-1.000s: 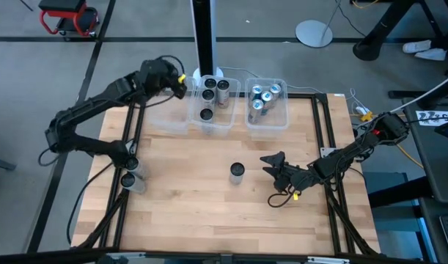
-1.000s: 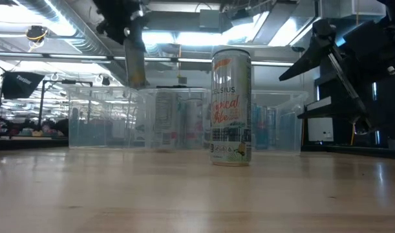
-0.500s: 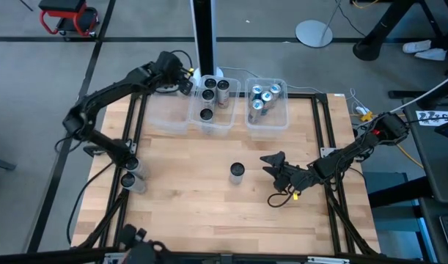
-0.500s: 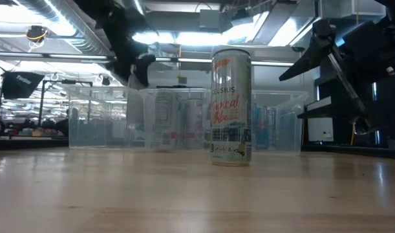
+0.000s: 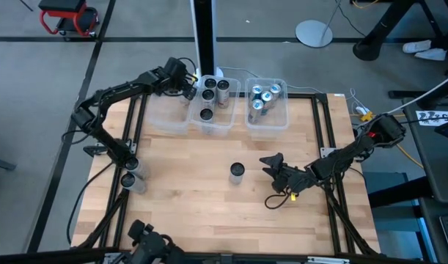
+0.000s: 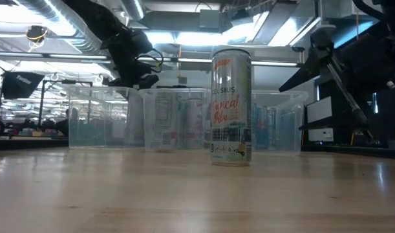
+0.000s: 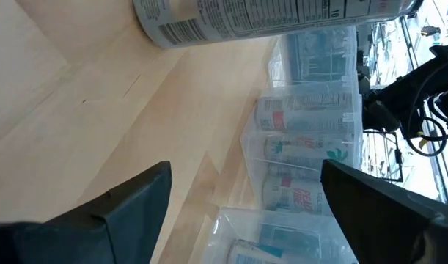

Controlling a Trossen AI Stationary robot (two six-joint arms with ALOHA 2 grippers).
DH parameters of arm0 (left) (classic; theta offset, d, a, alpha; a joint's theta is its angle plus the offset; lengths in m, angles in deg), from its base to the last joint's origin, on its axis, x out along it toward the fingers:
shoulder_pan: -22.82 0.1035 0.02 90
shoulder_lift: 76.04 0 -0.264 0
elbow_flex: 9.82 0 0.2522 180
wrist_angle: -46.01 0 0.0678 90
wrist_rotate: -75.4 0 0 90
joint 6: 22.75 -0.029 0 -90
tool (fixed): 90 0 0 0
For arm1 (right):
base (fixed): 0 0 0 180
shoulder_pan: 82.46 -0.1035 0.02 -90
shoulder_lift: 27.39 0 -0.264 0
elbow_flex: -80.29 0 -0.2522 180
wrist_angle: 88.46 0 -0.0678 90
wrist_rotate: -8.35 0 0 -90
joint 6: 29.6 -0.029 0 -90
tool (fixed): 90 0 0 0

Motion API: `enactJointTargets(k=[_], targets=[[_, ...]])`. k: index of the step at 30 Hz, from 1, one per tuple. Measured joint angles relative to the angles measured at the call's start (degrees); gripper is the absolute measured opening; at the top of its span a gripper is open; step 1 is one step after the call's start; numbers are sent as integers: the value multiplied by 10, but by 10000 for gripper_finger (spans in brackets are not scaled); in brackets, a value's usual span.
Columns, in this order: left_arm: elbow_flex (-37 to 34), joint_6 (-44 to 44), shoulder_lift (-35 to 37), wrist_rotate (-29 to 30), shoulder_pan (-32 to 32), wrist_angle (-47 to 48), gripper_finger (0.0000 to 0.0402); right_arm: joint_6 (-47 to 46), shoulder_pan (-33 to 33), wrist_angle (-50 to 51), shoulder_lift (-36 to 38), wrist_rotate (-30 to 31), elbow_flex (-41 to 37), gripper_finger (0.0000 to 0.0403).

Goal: Sort soda cans
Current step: Put the white-yellow soda can into the left transparent bin

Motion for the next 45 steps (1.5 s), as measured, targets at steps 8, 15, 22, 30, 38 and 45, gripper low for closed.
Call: enactJointTargets(k=[8, 15, 22, 30, 38, 45], targets=[[0, 19, 0, -1, 1, 1, 284, -2, 0, -1, 0, 4, 0, 348], [1, 17, 1, 5, 1, -3, 294, -2, 0, -1, 0, 4, 0, 348], [5, 10, 6, 59, -1, 9, 296, -2, 0, -1, 0, 4, 0, 348], [50, -16, 75, 52, -24, 49, 296, -2, 0, -1, 0, 4, 0, 348], [58, -75, 147, -45, -120, 43, 296, -2, 0, -1, 0, 5, 0, 348], [58, -121, 148, -117, -271, 16, 296, -3, 0, -1, 0, 5, 0, 348]])
